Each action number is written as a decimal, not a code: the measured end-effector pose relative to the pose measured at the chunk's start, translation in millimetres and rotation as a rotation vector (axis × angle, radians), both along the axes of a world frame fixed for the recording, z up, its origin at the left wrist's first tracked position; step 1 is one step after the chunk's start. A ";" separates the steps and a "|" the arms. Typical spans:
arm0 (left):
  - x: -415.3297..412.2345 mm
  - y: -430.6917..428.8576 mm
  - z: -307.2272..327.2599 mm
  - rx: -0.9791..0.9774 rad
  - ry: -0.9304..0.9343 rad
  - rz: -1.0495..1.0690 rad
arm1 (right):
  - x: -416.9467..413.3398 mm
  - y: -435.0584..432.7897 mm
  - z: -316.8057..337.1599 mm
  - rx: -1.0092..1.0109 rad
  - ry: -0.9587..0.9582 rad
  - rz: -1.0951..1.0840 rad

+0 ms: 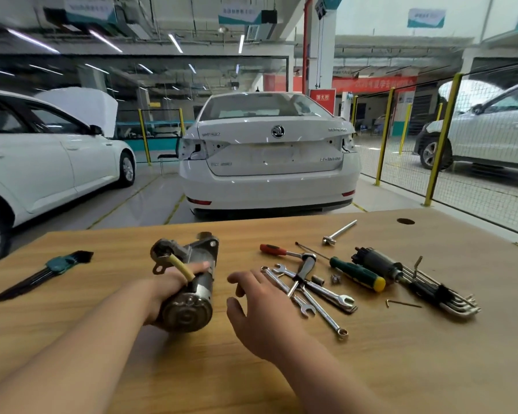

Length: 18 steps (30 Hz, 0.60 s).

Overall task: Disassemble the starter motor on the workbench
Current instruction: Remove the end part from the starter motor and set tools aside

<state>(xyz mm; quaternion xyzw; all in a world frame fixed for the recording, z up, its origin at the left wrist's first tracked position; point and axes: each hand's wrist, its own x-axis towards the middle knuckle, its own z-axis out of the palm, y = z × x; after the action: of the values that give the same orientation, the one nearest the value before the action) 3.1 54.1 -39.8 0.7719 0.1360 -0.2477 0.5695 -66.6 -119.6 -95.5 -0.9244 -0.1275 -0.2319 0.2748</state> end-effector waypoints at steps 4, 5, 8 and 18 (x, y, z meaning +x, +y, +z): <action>-22.9 -1.8 0.8 -0.471 0.123 0.178 | -11.7 16.5 3.9 0.231 0.160 0.084; -27.6 -4.1 0.0 -0.565 0.140 0.217 | -15.2 19.6 4.7 0.279 0.180 0.110; -38.1 -14.8 -2.0 -0.796 0.144 0.252 | -22.5 23.3 4.3 0.345 0.210 0.164; -55.5 -23.8 6.1 -1.058 0.118 0.403 | -31.7 24.1 14.0 0.335 0.158 0.189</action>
<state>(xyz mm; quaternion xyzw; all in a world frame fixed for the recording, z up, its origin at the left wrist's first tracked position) -52.4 30.3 -33.7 0.3252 0.1698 -0.2111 0.9060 -98.3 -95.5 -81.5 -0.8650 -0.1516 -0.1500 0.4542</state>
